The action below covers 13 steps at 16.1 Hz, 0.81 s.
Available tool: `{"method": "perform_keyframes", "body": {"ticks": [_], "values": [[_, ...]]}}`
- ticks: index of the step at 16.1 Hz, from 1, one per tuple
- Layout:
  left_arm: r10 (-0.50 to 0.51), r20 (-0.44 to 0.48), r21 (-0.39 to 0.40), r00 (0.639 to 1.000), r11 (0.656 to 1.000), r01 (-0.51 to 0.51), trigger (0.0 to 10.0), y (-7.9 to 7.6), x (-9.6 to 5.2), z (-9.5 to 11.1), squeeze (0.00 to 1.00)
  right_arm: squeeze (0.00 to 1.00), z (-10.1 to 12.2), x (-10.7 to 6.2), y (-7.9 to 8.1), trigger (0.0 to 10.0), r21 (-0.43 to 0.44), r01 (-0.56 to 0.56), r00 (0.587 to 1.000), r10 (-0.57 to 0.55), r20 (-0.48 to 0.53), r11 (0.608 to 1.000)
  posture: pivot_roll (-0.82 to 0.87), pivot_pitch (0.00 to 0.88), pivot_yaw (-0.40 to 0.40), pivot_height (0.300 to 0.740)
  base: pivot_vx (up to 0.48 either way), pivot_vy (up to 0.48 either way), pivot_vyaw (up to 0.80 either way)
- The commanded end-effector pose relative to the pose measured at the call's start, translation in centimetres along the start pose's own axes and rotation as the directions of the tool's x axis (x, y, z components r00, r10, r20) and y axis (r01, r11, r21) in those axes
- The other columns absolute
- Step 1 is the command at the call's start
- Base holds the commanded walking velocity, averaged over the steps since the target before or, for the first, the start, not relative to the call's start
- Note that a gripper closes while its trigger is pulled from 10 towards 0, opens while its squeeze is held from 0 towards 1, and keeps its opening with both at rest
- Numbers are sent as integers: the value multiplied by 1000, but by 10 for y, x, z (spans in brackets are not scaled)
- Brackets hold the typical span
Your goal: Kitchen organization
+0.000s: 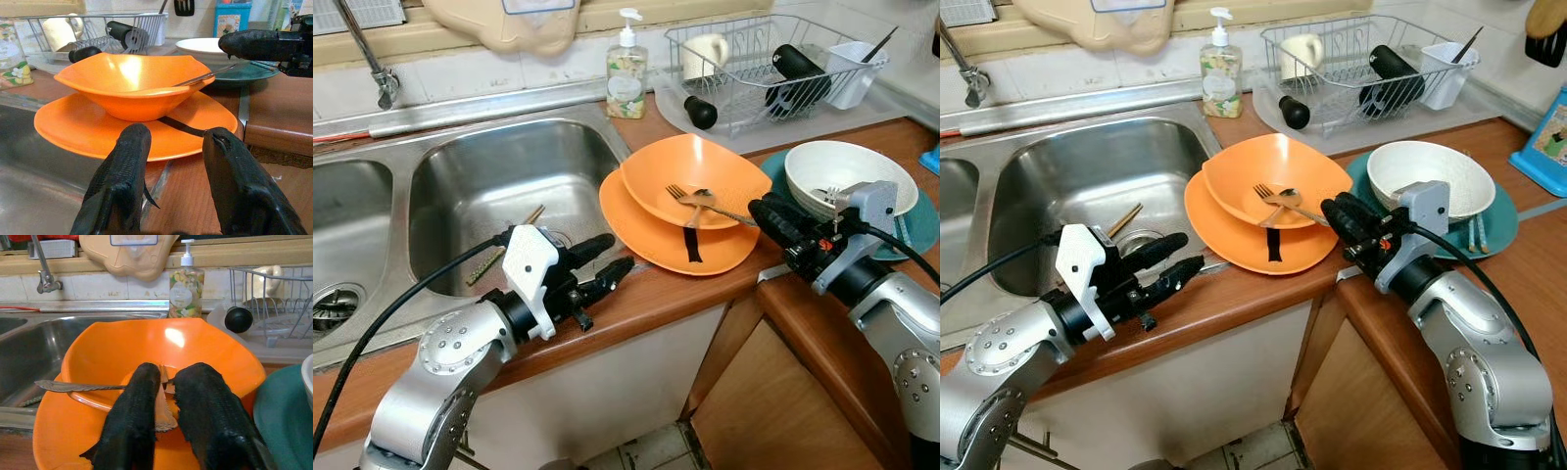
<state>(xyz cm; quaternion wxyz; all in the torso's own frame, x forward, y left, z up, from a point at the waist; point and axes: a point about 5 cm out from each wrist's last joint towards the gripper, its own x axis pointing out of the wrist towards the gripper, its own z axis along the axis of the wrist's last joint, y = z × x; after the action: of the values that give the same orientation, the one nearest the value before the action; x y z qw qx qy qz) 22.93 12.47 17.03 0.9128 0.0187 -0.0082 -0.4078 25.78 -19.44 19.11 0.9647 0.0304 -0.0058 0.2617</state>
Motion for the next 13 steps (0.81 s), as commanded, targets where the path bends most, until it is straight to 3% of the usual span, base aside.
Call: {"method": "perform_keyframes", "body": {"ticks": [1,5,6,7,8,9,10,11,13], "values": [[-10,-1,19,1000,1000,10,10000,1,1,3,0,1000,1,1,2,10000,-13,-24,1000,24,7,1000,-74,0,40,740,0,0,0],[-13,-6,14,1000,1000,13,10000,-1,1,2,0,1000,-5,6,5,10000,-29,-38,999,38,-21,999,-70,0,36,740,0,0,0],[-5,-8,-28,1000,1000,5,10000,-1,1,1,0,1000,-6,8,4,10000,-39,-26,999,25,-25,999,-67,0,33,740,0,0,0],[-5,3,-63,1000,998,5,10000,-1,0,2,1000,1000,-6,9,2,10000,-44,-12,1000,11,-29,999,-67,0,32,740,0,0,0],[-8,5,-47,1000,999,9,10000,-1,0,4,1000,0,-8,10,3,10000,-36,-18,999,16,-38,999,-67,0,32,740,0,0,0],[-8,1,-33,1000,999,8,10000,-1,0,4,1000,0,-9,10,4,10000,-35,-22,999,20,-46,999,-66,0,34,740,0,0,0],[-8,-7,-24,1000,1000,7,10000,-1,1,2,518,0,-14,11,4,10000,-28,-19,998,17,-67,999,-67,0,35,740,0,0,0],[-9,-9,-22,1000,1000,9,10000,-1,1,2,188,0,-15,12,3,10000,-26,-13,997,11,-72,1000,-67,0,36,740,0,0,0],[-11,-9,-19,1000,1000,11,10000,-1,2,2,0,0,-16,14,2,10000,-21,-2,998,1,-70,1000,-66,0,36,740,0,0,0]]}}
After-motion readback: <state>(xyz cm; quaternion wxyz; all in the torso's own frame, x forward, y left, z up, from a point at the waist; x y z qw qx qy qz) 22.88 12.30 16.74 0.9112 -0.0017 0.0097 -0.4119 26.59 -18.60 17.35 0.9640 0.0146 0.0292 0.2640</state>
